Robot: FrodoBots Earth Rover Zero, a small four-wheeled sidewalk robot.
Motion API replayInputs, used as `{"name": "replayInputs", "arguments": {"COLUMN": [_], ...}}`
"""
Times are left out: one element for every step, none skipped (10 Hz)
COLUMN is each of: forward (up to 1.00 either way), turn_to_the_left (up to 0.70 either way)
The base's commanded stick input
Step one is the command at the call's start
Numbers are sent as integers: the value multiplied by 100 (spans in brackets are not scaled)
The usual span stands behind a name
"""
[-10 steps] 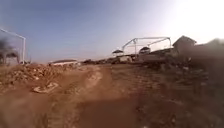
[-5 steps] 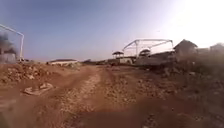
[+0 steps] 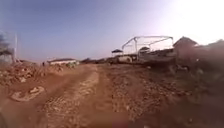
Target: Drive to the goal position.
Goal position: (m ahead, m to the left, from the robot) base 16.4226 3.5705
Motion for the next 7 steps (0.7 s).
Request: {"name": "replayInputs", "arguments": {"forward": [70,70,70,70,70,70,70], "turn_to_the_left": [0,0,0,0,0,0,0]}}
